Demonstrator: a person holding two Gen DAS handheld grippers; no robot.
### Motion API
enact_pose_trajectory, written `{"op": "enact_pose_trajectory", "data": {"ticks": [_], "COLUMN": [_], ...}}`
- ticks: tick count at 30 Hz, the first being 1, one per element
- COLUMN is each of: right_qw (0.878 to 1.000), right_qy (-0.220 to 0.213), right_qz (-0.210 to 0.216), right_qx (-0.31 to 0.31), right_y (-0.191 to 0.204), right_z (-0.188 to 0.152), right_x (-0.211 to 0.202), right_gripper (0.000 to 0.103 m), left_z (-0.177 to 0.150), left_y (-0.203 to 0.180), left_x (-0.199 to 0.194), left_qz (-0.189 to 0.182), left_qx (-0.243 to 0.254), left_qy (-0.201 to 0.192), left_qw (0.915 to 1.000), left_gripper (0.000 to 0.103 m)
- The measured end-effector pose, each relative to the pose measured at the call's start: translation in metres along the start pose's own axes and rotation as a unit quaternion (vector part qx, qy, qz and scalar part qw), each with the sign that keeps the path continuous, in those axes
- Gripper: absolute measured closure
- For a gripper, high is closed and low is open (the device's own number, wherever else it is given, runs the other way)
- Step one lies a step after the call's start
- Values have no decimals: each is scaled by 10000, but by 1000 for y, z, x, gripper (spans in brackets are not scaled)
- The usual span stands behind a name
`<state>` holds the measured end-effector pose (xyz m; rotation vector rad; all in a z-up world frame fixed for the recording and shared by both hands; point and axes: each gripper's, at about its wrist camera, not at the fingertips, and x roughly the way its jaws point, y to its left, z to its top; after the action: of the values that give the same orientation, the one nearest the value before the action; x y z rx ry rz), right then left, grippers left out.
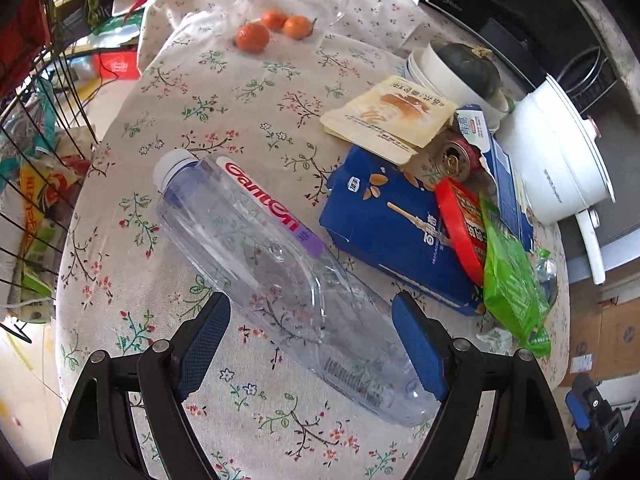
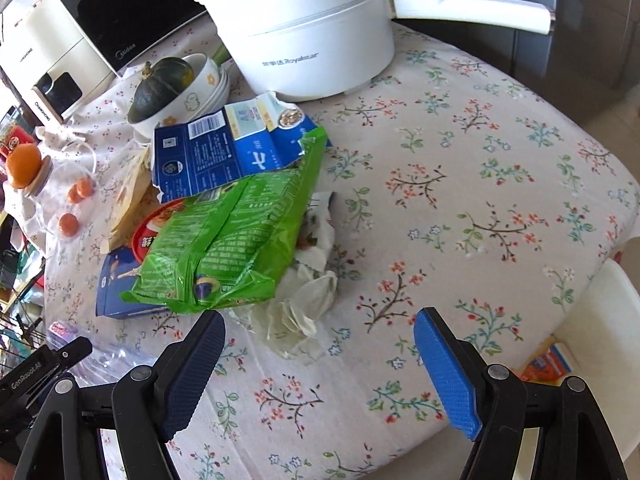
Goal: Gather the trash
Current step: 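Move both tools back to the table toward the water bottle and green bag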
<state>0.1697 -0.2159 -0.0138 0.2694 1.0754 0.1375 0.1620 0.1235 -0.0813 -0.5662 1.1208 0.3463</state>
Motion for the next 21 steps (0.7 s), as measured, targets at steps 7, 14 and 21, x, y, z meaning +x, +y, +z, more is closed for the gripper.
{"op": "enact_pose_trajectory", "data": {"ticks": [7, 14, 21], "right_qw": [10000, 9998, 9989], "right_qy": [78, 71, 103], "right_qz": [-43, 132, 447], "right_qx": [11, 100, -8], "right_y": [9, 7, 23], "right_z": [12, 23, 23], "right_x": [19, 29, 32], "right_gripper": [21, 21, 21], "left_z": [9, 13, 16], "left_y": [-2, -1, 10], "left_x": [20, 18, 15], "left_qz": [89, -26, -228], "left_qx": [-202, 181, 599], "left_qy": [25, -22, 94], "left_qw": [9998, 9998, 9979], "left_gripper": [19, 24, 28]}}
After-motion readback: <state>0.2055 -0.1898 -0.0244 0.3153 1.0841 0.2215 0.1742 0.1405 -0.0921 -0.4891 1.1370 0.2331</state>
